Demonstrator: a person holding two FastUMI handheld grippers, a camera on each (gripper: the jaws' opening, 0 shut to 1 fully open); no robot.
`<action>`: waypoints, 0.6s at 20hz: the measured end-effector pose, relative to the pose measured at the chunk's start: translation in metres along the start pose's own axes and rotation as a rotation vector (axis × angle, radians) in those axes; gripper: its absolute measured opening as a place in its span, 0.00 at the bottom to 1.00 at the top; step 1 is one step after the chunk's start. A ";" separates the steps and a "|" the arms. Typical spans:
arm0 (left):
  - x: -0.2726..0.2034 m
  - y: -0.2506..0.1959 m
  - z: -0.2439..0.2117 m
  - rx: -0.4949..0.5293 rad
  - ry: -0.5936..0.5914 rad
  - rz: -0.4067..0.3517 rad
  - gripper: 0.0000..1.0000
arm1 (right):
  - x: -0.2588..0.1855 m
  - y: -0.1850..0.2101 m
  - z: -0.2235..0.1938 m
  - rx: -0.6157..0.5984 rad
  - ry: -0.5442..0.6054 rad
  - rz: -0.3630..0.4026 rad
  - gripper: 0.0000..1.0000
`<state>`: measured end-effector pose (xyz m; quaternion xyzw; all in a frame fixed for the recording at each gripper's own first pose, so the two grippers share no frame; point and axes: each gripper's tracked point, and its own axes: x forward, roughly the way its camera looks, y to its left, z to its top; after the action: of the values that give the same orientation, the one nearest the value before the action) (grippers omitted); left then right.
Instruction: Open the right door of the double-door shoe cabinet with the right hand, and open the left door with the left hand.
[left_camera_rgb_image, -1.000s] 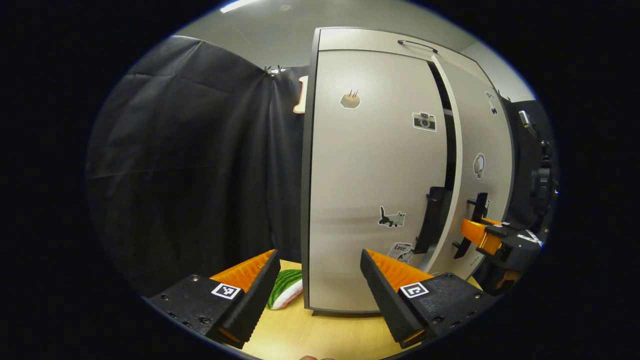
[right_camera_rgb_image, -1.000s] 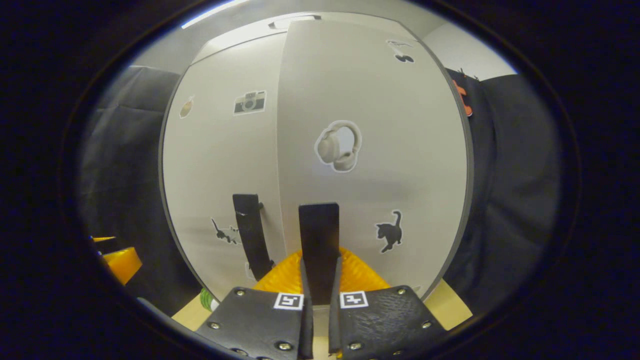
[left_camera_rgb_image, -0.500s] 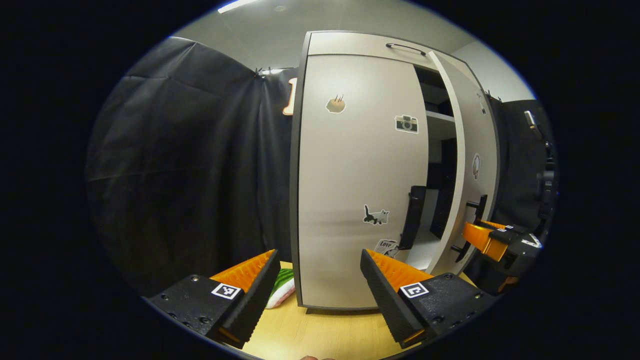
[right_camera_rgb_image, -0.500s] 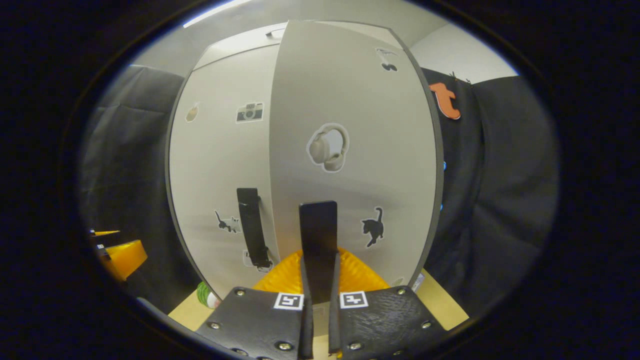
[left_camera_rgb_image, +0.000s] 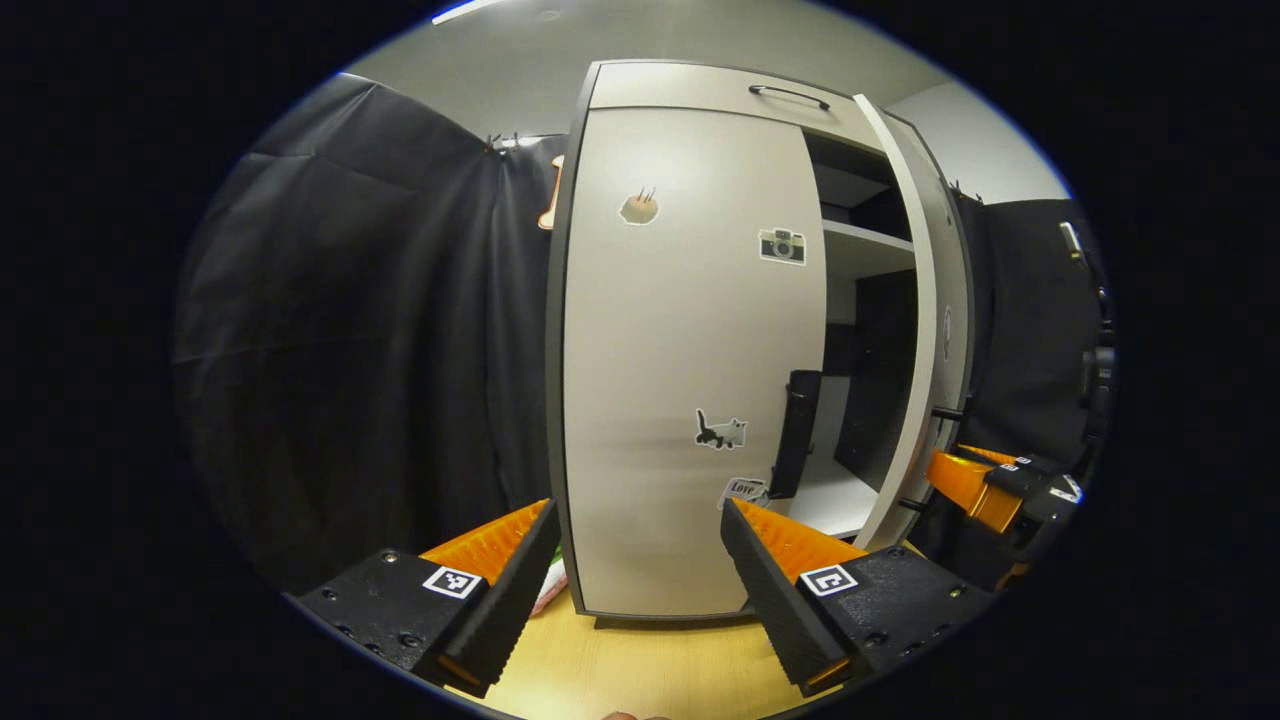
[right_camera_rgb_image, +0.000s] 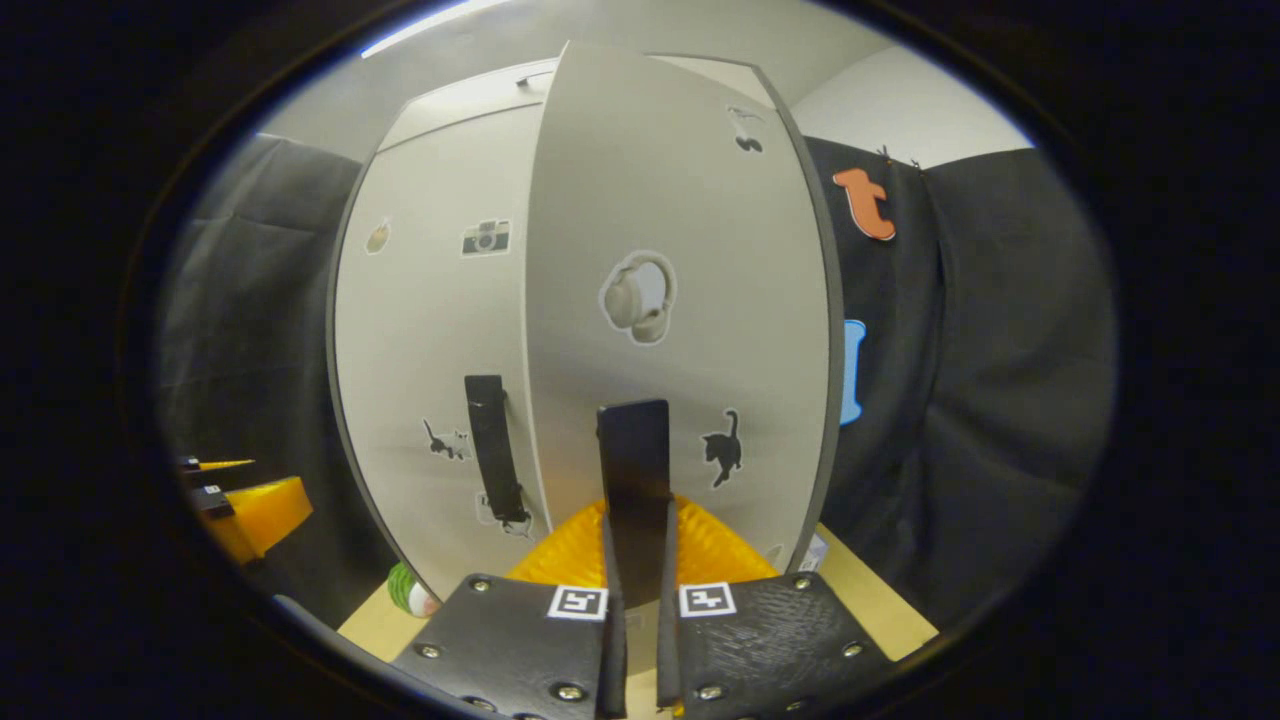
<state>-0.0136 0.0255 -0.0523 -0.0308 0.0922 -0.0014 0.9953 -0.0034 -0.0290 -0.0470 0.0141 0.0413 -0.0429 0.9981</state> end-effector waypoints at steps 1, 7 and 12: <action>0.001 -0.004 0.000 0.001 0.002 -0.011 1.00 | -0.003 -0.003 -0.001 0.000 0.000 -0.005 0.12; 0.002 -0.033 -0.006 0.013 0.017 -0.089 1.00 | -0.024 -0.024 0.000 -0.002 -0.014 -0.058 0.11; -0.001 -0.056 -0.010 0.009 0.024 -0.140 1.00 | -0.043 -0.048 0.000 0.002 -0.016 -0.101 0.11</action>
<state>-0.0166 -0.0313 -0.0586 -0.0328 0.1015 -0.0719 0.9917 -0.0500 -0.0735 -0.0447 0.0125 0.0340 -0.0934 0.9950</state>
